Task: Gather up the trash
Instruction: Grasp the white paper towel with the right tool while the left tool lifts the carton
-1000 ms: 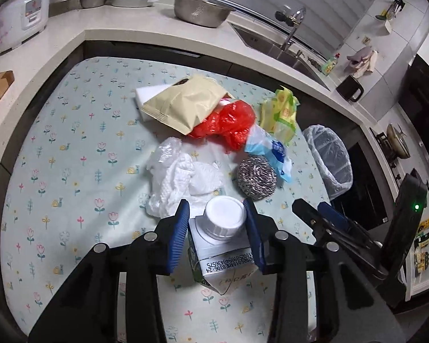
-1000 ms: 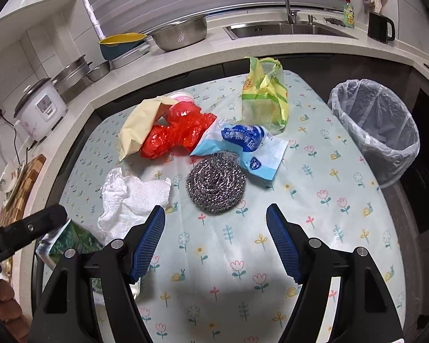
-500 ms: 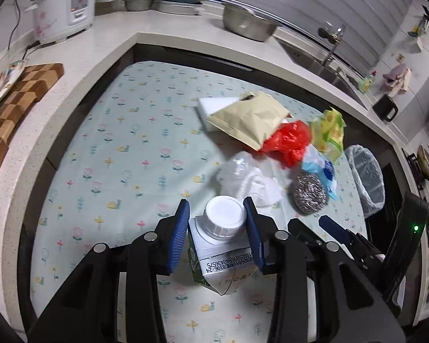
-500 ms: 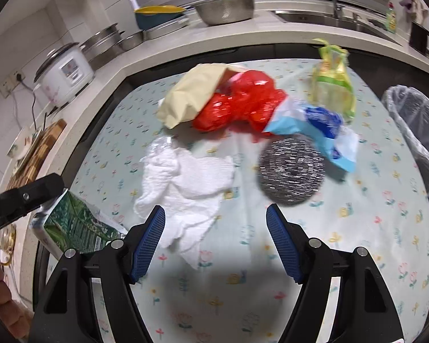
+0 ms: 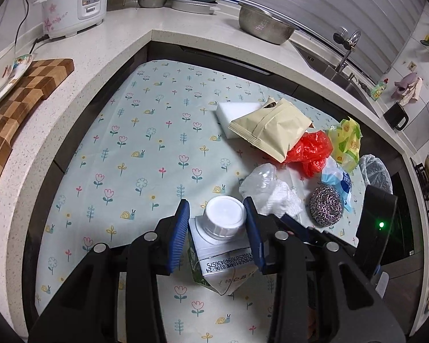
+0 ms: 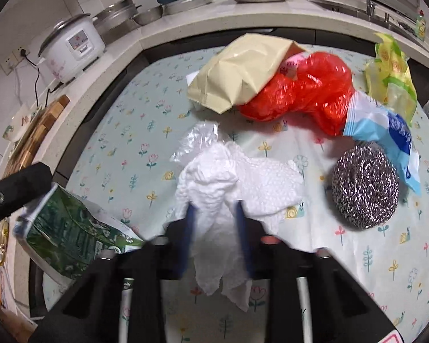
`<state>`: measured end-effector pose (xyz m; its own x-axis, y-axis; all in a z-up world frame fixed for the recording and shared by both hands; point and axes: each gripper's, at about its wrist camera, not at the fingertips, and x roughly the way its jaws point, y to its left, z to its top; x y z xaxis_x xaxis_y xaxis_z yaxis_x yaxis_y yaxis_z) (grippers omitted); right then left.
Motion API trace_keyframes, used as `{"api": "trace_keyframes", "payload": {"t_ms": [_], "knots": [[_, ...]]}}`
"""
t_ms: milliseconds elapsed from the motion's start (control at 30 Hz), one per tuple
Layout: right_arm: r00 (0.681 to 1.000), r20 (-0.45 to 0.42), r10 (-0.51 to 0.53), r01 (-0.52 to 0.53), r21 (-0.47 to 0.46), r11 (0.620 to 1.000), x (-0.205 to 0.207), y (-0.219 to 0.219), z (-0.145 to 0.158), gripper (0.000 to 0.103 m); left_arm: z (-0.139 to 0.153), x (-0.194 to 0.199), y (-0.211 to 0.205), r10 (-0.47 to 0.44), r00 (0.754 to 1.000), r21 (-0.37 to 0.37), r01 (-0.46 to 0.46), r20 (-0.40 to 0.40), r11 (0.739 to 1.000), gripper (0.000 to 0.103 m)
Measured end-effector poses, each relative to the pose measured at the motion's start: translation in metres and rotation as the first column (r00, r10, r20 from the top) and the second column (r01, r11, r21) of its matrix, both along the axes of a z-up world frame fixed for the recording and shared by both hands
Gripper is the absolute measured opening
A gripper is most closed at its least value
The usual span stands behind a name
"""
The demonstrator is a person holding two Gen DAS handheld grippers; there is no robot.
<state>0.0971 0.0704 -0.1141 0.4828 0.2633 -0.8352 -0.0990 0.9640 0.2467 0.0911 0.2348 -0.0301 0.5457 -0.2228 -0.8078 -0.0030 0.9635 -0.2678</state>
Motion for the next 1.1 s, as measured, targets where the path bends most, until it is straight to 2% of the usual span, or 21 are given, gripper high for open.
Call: {"api": "trace_keyframes", "payload": {"t_ms": [233,567,867,1100], "knots": [[0.993,0.094,-0.076,0.077,0.0,0.997,-0.021,-0.039,0.035,0.005,0.001,-0.002,-0.009,-0.02,1.0,0.001,0.02,0.005,1.0,0.037],[0.958,0.22,-0.185,0.18,0.045,0.983,-0.05,-0.1,0.099,0.005,0.024,-0.013,-0.047,-0.087,0.995,0.001,0.087,0.054,0.996,0.037],[0.909,0.309,-0.28,0.27,0.074,0.96,-0.082,-0.158,0.137,0.005,0.052,-0.02,-0.11,-0.192,0.976,0.009,0.192,0.106,0.981,0.037],[0.862,0.347,-0.37,0.362,0.091,0.928,-0.103,-0.215,0.155,0.005,0.067,-0.017,-0.177,-0.303,0.945,0.012,0.304,0.126,0.953,0.037]]}}
